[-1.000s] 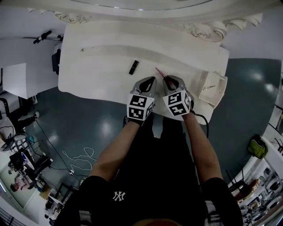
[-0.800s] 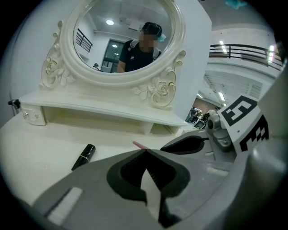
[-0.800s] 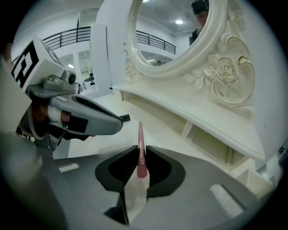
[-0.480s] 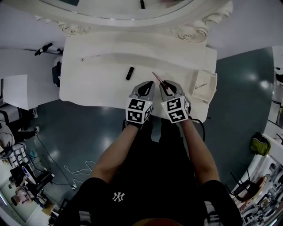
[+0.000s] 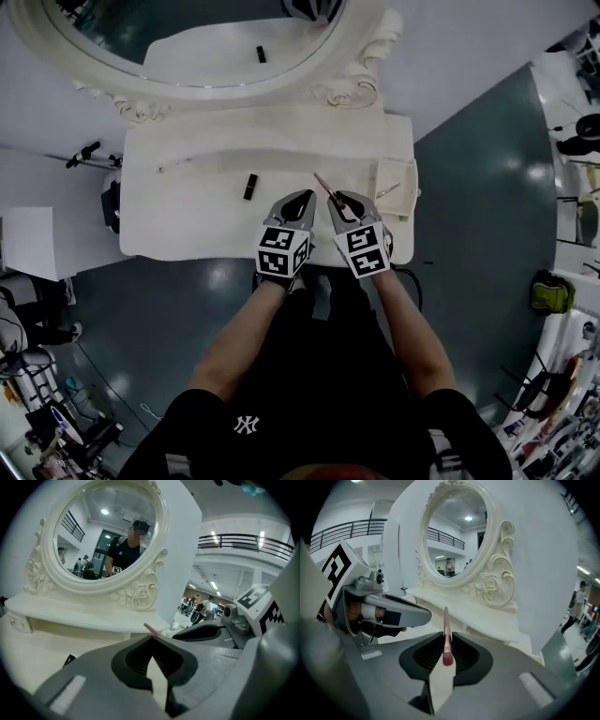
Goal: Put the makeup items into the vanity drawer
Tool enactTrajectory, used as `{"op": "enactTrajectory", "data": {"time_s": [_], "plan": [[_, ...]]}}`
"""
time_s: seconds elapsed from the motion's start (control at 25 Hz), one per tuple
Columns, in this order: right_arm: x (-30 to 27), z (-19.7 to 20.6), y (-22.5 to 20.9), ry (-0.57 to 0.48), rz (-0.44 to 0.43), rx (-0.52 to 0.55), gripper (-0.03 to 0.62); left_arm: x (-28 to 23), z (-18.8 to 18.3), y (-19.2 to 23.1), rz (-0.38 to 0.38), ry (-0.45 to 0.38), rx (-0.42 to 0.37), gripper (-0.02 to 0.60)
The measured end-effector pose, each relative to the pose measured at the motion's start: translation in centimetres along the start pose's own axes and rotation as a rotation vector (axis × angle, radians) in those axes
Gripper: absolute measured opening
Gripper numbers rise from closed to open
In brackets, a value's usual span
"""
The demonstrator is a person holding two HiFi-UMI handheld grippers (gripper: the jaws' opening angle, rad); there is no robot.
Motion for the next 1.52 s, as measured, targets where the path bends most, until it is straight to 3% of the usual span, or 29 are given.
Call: {"op": "enactTrajectory", "data": {"time_s": [0.76,1.12,1.52], "plan": [[9.0,1.6,-4.8,-0.091,0.180,-0.149,0.083,-1.1,-4.7,-8.1,0.152,-0.061,-0.119,0.002],[10.1,5.2,-7.9,-0.057,0.250,-0.267,0.083,-3.5,-4.3,-10.6,0.190,-0.020,-0.140,0.002],[8.4,7.7,-10.7,-0.009,0.257,-0.320,0.084,-6.7,-3.3,-12.0,0.207,0.033,-0.136,0.002]]}}
Point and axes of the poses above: the fingertips, and each gripper's own axes: x backward along the fingers, y to its left, z out of its underside, the point moved 7 cm from there along x, backward along the fingers, and after that the axes turned 5 degrees about y, right-handed, at the moved point
